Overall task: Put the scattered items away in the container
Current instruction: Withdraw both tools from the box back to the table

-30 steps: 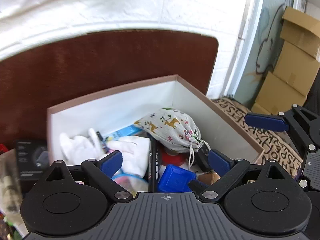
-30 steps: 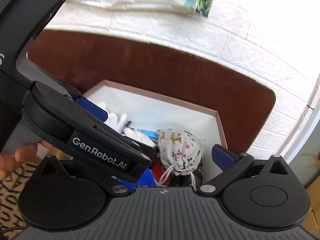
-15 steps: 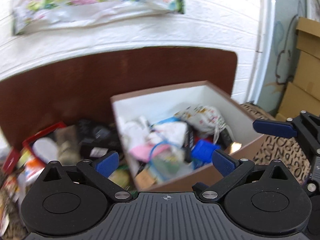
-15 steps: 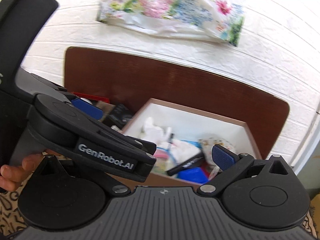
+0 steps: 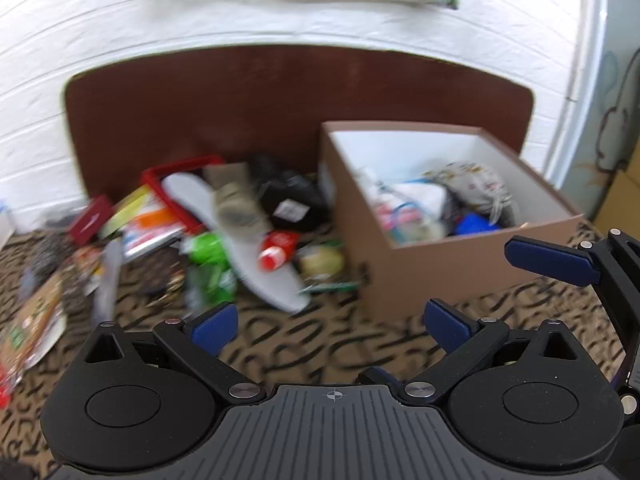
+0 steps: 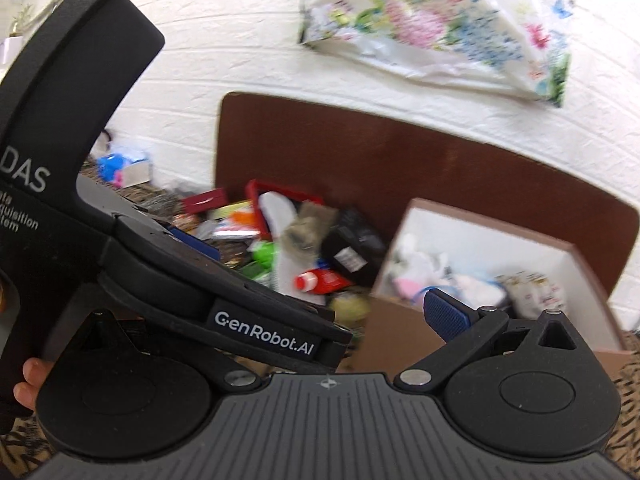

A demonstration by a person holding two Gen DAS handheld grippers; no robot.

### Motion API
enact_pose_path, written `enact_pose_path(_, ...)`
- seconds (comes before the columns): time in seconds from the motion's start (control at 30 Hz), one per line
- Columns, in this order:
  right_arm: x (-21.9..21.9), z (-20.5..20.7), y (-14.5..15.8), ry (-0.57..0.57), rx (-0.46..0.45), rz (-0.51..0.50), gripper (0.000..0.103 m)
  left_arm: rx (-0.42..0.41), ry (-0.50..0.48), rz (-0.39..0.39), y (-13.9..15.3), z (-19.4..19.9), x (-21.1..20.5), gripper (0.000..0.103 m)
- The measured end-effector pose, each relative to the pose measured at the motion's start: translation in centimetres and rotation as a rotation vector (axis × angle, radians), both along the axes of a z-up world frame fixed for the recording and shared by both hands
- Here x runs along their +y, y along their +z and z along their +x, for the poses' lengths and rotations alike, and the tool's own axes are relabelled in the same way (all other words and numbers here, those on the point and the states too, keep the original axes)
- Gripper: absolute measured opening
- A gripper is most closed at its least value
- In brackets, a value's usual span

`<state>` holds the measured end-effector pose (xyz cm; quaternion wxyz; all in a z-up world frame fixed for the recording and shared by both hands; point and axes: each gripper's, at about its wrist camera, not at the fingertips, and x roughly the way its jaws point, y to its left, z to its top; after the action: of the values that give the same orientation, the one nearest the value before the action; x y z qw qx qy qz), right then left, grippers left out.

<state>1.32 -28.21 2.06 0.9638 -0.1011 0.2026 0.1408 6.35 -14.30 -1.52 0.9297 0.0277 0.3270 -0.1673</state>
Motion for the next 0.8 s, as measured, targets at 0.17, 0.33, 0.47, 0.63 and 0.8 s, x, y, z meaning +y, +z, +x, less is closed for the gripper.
enact_pose_path(0.17, 3.3, 0.1, -2.0, 0.054, 0.064, -0.002, 0.103, 0.046, 0.06, 0.002, -2.2, -0.8, 3.6, 0.103)
enact_pose_path(0.33, 5.7, 0.3, -3.5, 0.094, 0.124, 0.015, 0.103, 0.099, 0.104, -0.027, -4.0, -0.8, 6.5, 0.103)
enact_pose_path(0.47, 7.0, 0.8, -4.4, 0.112, 0.162, 0.01, 0.103, 0.131, 0.125, -0.041, -5.1, -0.6, 8.1, 0.103)
enact_pose_path(0.63, 8.0, 2.3, -5.2, 0.099, 0.19, -0.014, 0.103, 0.139, 0.171, -0.069, -5.4, 0.2, 10.9, 0.103)
enact_pose_path(0.8, 9.5, 4.3, -6.0, 0.128, 0.22, 0.006, 0.103, 0.127, 0.264, -0.089, -5.3, 1.7, 14.9, 0.102)
